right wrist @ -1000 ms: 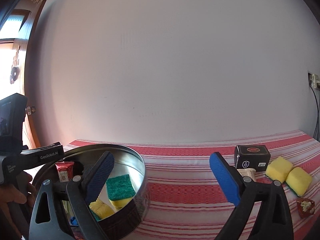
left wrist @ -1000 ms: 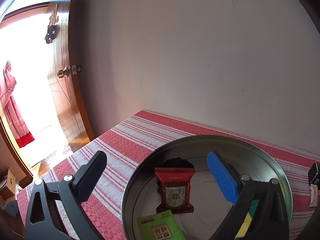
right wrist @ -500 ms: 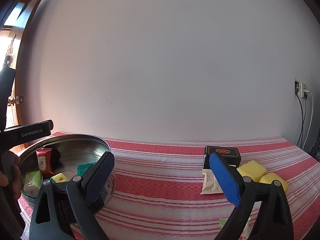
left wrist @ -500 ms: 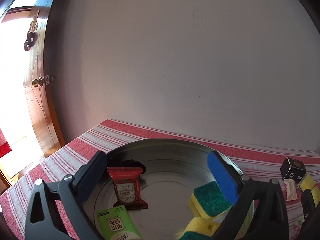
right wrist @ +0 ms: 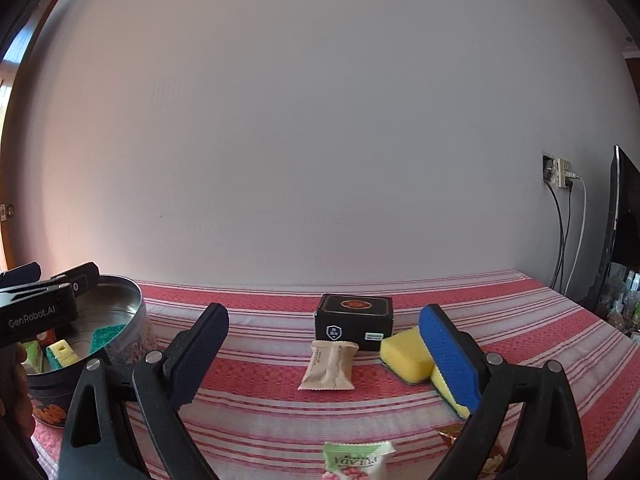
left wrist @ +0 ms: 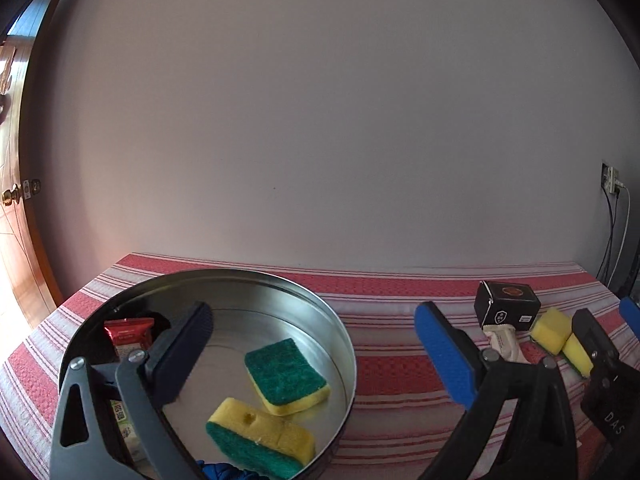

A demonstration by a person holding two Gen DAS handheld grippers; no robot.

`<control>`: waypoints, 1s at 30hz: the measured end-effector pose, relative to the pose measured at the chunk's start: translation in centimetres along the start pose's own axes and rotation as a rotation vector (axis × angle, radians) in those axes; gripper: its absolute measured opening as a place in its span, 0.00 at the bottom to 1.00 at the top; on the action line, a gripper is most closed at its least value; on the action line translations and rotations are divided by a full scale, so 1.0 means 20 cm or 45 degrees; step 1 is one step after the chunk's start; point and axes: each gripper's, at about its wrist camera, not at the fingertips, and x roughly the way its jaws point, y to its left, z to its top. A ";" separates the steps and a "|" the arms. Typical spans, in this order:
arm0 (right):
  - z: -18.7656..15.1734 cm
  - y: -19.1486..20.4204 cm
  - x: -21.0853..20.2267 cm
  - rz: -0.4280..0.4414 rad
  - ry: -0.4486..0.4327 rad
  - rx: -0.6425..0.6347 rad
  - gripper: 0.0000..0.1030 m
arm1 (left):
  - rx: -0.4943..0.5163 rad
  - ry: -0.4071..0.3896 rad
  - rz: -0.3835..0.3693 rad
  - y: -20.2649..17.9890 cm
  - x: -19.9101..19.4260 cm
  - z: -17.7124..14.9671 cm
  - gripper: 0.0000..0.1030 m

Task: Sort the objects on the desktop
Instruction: 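Withdraw both open tools from the tin toward the remaining objects, then grasp the PULADA candy pack with the left tool while the right tool grasps the brown snack bag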

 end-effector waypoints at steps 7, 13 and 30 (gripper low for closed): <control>0.00 -0.25 0.01 -0.144 -0.028 0.008 0.95 | 0.016 0.089 -0.142 -0.13 0.04 -0.04 0.99; 0.01 -0.50 0.03 -0.267 -0.034 0.063 0.95 | 0.125 0.143 -0.202 -0.32 0.06 -0.11 0.99; 0.04 -0.73 0.04 -0.349 -0.053 0.149 0.95 | 0.407 0.445 -0.534 -0.92 0.01 -0.30 0.99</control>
